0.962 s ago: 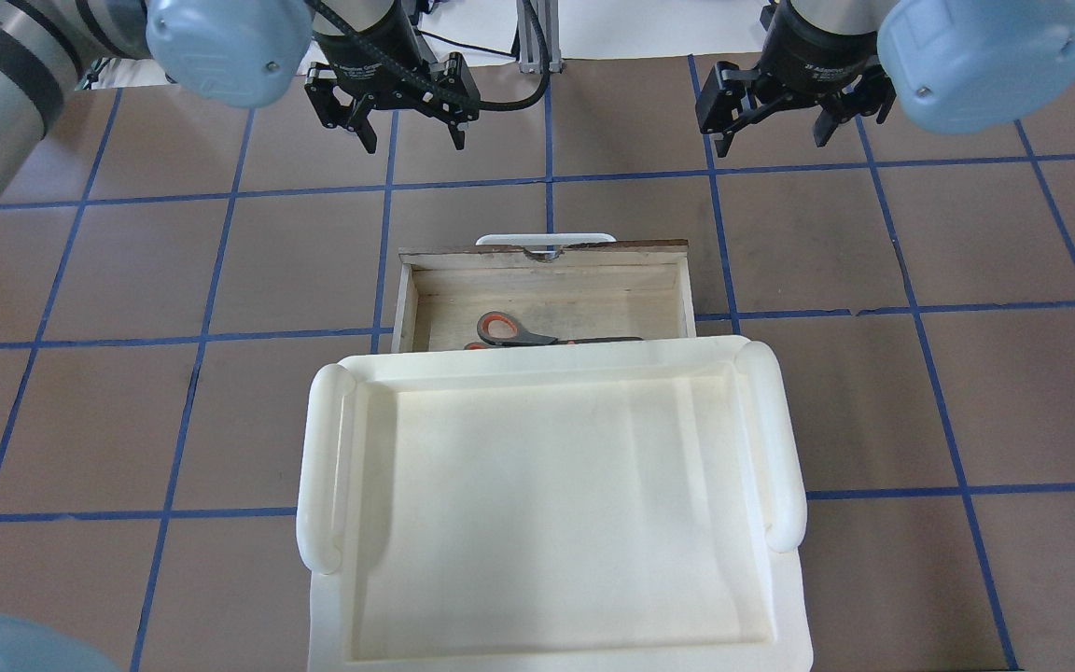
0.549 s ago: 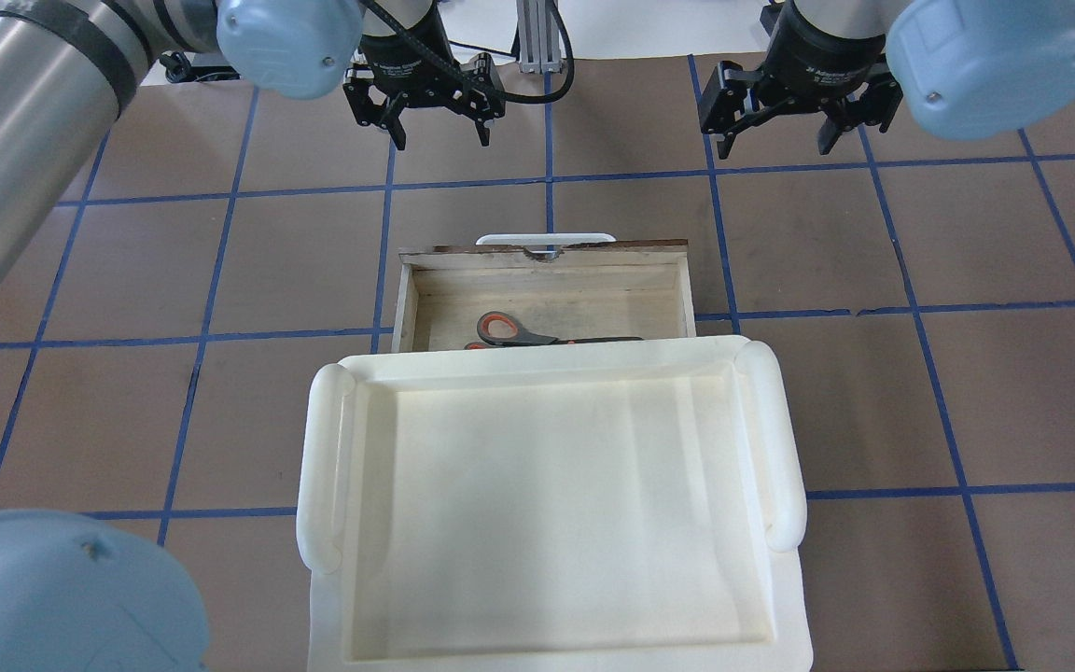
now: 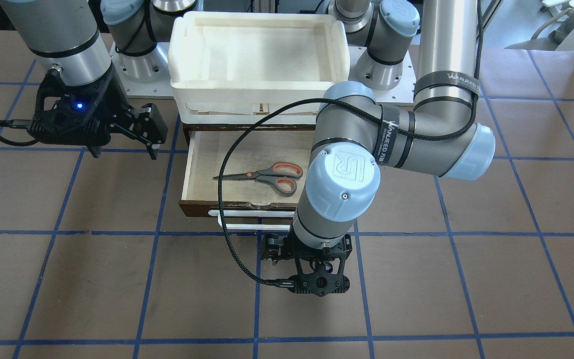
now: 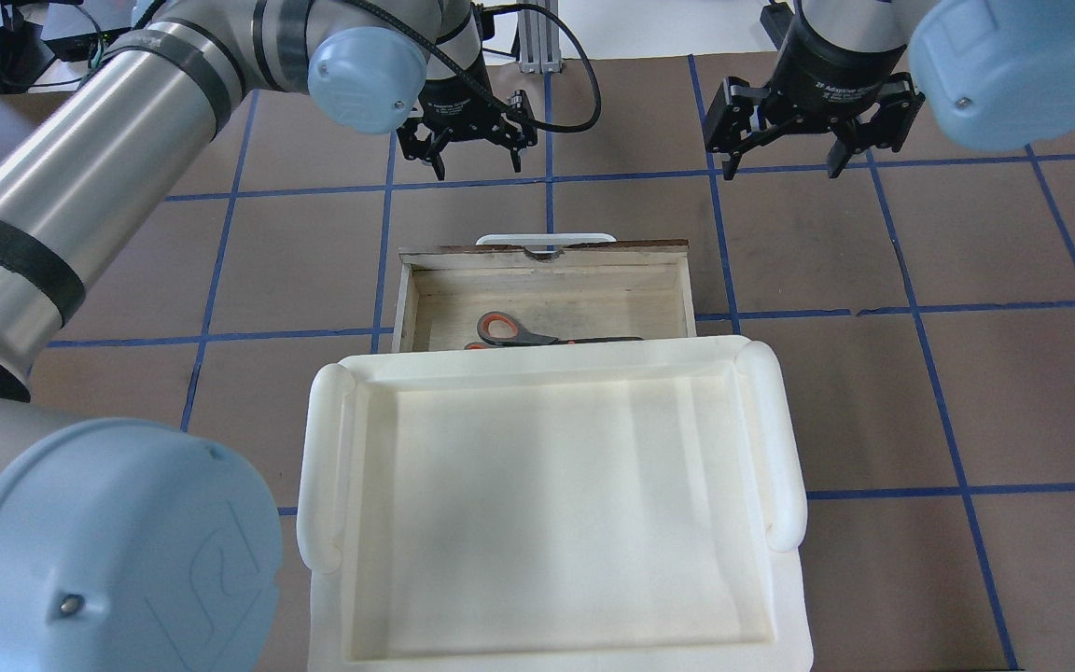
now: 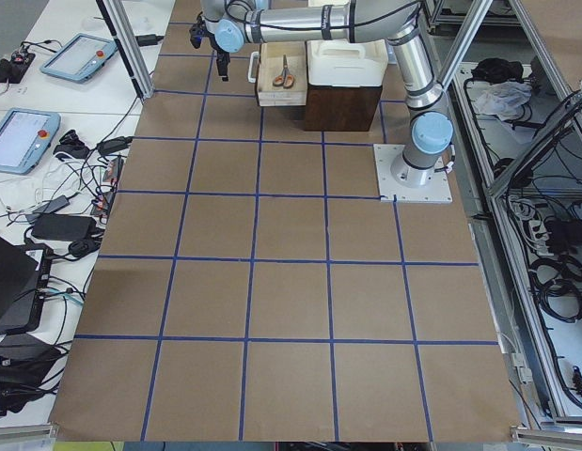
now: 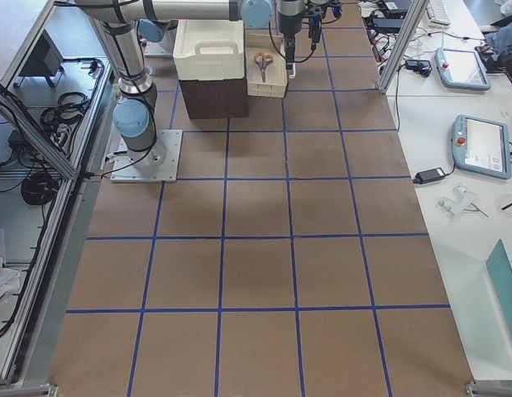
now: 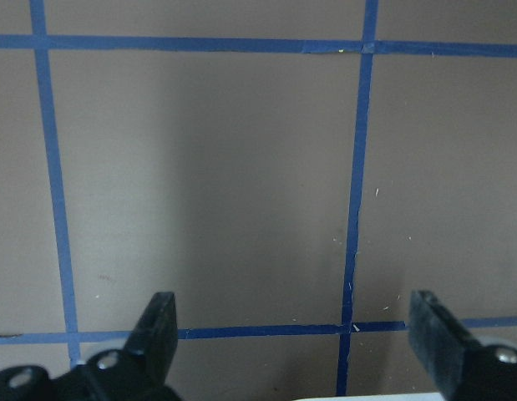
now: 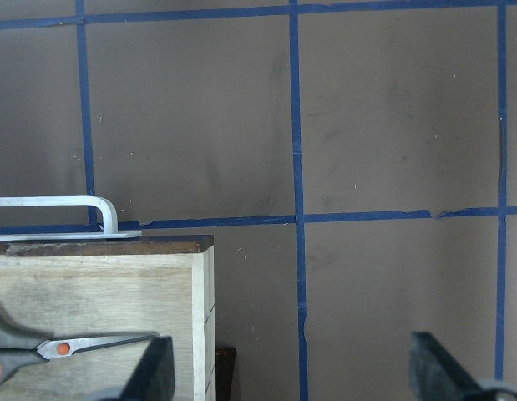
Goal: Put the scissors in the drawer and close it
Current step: 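Move the left gripper over the drawer handle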
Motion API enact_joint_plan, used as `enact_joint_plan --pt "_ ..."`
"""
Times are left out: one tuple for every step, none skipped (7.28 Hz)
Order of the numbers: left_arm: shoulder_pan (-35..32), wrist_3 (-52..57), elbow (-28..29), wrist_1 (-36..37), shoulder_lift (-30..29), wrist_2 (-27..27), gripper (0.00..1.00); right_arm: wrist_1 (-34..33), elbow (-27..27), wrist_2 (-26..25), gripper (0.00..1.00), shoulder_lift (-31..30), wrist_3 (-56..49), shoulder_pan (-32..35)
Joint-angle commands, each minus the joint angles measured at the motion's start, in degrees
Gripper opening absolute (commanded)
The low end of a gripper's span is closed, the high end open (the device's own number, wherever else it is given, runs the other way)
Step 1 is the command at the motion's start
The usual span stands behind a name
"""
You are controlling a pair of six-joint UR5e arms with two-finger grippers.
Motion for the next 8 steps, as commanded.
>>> enact_joint_plan --pt "-1.36 -1.45 -0.52 0.51 -1.78 0.04 1.0 0.07 0.05 0.94 1.0 -0.23 -0.16 -0.01" --pt "-1.89 -2.59 -0.96 0.59 -2.22 0.22 1.0 0.07 0.05 0.69 1.0 -0.23 -0.17 -0.01" --pt "-1.89 -2.77 -0.96 0.59 -2.66 -0.04 1.0 0.25 0.05 0.68 1.0 -0.23 -0.17 -0.1" --pt "-2.24 -2.95 -1.31 0.51 -3.18 -0.04 1.0 2.16 0.05 0.51 1.0 0.03 -0.25 -0.1" --pt "-2.68 -3.13 -1.4 0.42 -3.28 -0.13 1.0 2.36 0.05 0.51 1.0 0.12 -0.25 -0.1" --pt "-2.77 -3.13 -1.93 0.16 -3.1 0.39 1.0 2.27 0.05 0.59 1.0 0.12 -0.17 -0.1" --pt "-2.77 -3.04 -2.89 -0.11 -2.75 0.22 1.0 2.1 0.05 0.42 1.0 0.12 -0.08 -0.1" --pt "-2.86 -3.13 -4.03 -0.2 -2.66 0.05 1.0 2.36 0.05 0.33 1.0 -0.05 0.36 -0.1"
